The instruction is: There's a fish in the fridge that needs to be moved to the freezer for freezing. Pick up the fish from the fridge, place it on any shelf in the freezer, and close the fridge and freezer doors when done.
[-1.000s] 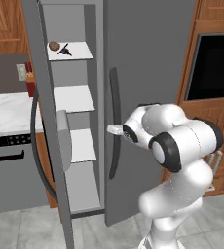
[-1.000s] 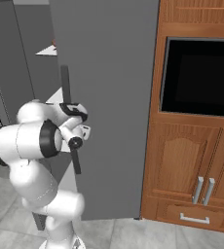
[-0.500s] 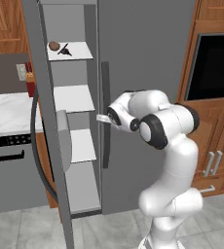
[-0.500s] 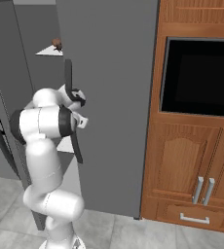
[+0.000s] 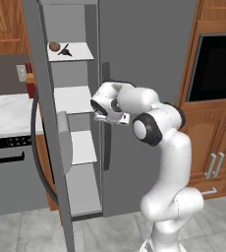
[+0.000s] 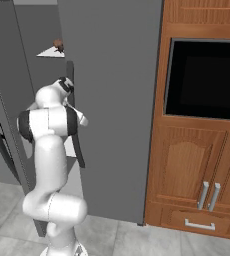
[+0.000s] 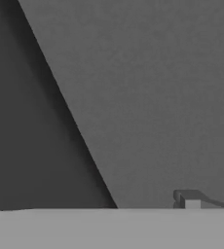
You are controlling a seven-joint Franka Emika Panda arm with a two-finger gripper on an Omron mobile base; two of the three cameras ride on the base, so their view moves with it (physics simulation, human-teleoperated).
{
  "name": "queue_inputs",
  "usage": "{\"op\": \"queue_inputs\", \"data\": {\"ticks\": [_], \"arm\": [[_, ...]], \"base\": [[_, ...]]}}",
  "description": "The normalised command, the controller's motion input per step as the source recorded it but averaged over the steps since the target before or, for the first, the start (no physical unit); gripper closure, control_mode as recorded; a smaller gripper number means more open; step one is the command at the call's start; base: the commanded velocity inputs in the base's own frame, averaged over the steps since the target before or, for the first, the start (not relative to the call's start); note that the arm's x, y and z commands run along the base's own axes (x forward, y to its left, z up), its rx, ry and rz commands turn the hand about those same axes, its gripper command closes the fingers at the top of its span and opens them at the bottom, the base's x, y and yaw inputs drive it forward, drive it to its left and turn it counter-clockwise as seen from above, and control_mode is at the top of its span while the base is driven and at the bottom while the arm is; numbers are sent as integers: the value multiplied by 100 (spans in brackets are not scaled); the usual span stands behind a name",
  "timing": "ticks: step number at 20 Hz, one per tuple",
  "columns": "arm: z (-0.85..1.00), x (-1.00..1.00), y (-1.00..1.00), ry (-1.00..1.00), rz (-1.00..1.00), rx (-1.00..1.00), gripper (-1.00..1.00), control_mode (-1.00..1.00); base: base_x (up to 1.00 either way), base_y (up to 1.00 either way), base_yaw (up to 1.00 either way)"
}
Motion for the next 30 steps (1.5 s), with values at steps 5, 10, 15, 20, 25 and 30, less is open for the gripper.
{"op": "queue_inputs", "data": {"ticks": [5,10,15,20,25,30], "arm": [[23,-12,-4,-5,-1,0,-100,-100],[34,-30,0,-19,0,0,-100,-100],[34,-16,0,-16,0,0,-100,-100],[58,-60,0,-14,1,0,-100,-100],[78,-59,2,-11,4,0,-100,-100],[88,-81,-24,-12,1,0,-100,-100]], "base": [[0,0,0],[0,0,0],[0,0,0],[0,0,0],[0,0,0],[0,0,0]]}}
